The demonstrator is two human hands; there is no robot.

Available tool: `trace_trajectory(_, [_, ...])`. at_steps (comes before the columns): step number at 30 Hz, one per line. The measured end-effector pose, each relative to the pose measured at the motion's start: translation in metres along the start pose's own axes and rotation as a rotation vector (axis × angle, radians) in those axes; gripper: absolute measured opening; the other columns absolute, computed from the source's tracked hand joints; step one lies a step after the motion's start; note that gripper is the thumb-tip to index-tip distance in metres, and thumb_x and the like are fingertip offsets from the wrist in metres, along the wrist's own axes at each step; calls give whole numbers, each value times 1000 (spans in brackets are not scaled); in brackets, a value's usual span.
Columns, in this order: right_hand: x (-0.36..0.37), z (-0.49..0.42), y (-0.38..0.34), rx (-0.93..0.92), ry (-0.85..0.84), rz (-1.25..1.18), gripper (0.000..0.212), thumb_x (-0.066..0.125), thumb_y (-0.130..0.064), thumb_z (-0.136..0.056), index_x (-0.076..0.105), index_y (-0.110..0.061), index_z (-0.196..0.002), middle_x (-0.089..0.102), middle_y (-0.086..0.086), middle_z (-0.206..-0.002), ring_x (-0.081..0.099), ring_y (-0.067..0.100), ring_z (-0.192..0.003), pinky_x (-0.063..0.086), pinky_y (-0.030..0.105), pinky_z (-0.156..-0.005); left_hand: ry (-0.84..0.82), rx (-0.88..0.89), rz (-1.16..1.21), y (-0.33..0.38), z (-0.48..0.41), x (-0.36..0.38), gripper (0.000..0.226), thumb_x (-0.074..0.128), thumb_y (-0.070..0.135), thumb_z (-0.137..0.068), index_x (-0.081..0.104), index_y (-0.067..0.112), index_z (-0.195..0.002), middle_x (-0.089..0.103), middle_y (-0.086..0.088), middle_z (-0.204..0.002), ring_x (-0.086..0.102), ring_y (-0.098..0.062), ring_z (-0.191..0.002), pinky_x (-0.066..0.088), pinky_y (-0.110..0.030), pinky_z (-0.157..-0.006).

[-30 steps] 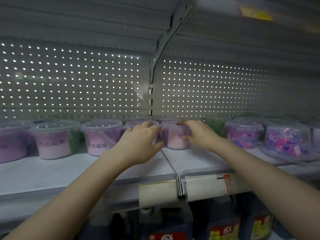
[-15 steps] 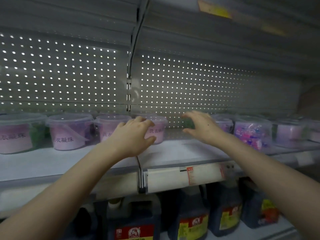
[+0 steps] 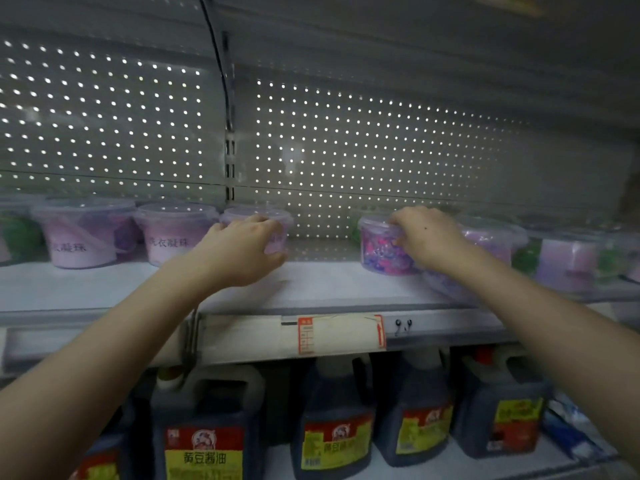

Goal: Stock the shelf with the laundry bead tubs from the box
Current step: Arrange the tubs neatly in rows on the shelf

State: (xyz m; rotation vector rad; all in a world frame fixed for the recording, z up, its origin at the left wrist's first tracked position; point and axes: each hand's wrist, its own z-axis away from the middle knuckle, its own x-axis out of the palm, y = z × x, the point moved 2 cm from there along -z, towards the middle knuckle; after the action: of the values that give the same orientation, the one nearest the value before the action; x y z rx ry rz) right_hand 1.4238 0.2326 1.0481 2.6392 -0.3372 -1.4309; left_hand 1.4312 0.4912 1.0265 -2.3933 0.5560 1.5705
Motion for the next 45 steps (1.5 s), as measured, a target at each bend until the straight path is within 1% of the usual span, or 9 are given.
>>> trace_trajectory(6, [5,-15,-29,-130,45,-171,33,64,-13,-85,60,-21,-117,64,8,-118,59,33,-108,47,37,-82,7,-26,-25,4,0,-1,51,43,48,-93,38,24,-137,39,2,-145,42,-23,-129,29,-44,-106])
trace_trajectory(12, [21,-35,-29,-83,-44,-548,39,55,9,-78,58,-16,-107,57,0,-115,55,17,-106,41,22,-83,0,-25,-37,-1,-2,-2,53,44,48,-92,35,26,-140,36,2,-148,41,-24,-131,28,-44,-107])
trace_trajectory(19, [5,-43,-47,-69,-68,-345,46,59,-10,-76,59,-27,-118,58,3,-127,51,27,-119,40,39,-101,40,7,-39,0,-10,-1,50,43,45,-93,37,26,-139,38,4,-145,43,-23,-127,31,-41,-103])
trace_trajectory(23, [10,-46,-70,-127,-49,-265,38,59,-44,-81,64,-20,-110,65,7,-108,58,30,-105,45,38,-87,60,19,-39,-3,-13,-3,49,42,46,-93,36,29,-139,37,4,-145,41,-21,-128,31,-41,-105])
trace_trajectory(26, [20,-54,-70,-167,-51,-272,28,58,-27,-84,62,-18,-110,65,10,-111,58,33,-106,47,34,-83,54,24,-42,-6,-14,-3,50,41,46,-94,33,30,-140,35,6,-147,40,-19,-130,30,-41,-106])
trace_trajectory(32, [39,-80,-57,-150,-174,-541,43,55,6,-80,57,-20,-114,57,1,-126,53,23,-117,44,29,-95,62,38,-47,-11,-14,-5,49,40,47,-94,33,32,-140,38,7,-145,41,-18,-130,30,-40,-106])
trace_trajectory(37, [51,-104,-66,-169,-107,-289,29,57,-5,-82,51,-24,-103,60,-2,-110,54,23,-103,33,33,-87,69,23,-83,-15,-21,-5,52,39,47,-95,30,30,-143,36,6,-148,40,-19,-131,27,-38,-107])
trace_trajectory(41, [55,-114,-72,-211,-104,-327,26,67,-22,-79,46,-23,-94,57,-1,-101,51,22,-91,31,31,-70,-8,-8,-99,-24,-26,0,57,37,47,-96,19,31,-147,31,4,-152,33,-19,-137,22,-40,-111])
trace_trajectory(45, [61,-125,-74,-205,-93,-363,25,64,-14,-78,43,-22,-87,60,6,-104,55,26,-90,32,30,-65,-30,13,-90,-28,-28,-1,57,38,46,-95,18,33,-148,31,6,-152,33,-18,-137,23,-40,-110])
